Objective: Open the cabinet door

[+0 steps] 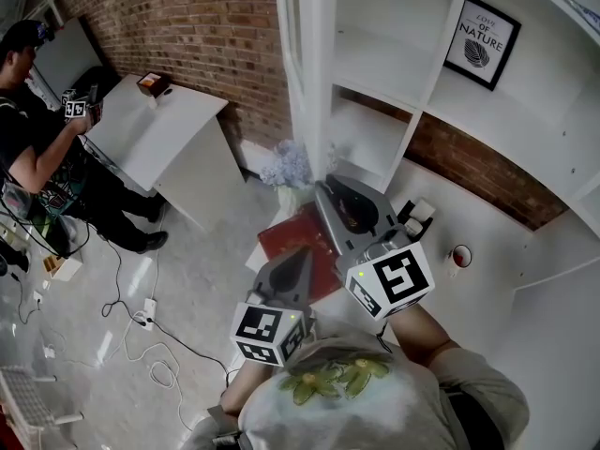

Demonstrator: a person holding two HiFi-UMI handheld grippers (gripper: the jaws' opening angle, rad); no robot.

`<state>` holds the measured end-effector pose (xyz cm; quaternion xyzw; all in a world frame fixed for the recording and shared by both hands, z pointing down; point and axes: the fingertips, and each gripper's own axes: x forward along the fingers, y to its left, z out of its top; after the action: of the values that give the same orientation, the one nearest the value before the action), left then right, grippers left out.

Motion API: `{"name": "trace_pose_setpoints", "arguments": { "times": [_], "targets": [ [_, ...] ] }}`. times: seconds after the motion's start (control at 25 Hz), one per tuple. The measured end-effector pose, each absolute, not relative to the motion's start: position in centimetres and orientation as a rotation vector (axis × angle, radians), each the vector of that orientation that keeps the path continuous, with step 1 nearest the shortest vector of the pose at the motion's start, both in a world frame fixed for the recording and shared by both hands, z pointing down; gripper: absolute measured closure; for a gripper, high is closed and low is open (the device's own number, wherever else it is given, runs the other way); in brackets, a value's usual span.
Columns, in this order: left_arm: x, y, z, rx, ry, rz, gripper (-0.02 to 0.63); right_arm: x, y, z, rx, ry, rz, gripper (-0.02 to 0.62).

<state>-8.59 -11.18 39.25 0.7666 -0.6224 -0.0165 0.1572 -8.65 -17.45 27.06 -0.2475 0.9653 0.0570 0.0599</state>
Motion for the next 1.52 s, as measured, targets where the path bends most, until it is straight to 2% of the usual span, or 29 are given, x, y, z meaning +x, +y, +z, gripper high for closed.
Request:
{"name": "trace_pose_setpoints", "arguments": {
  "times": [1.52],
  "targets": [
    [-12.4,-9.5,39.6,2.083,-1.878,-0.058,0.595,-12.9,-15.5,27.1,-0.563,2.943,0.220,0.540]
  ]
}}
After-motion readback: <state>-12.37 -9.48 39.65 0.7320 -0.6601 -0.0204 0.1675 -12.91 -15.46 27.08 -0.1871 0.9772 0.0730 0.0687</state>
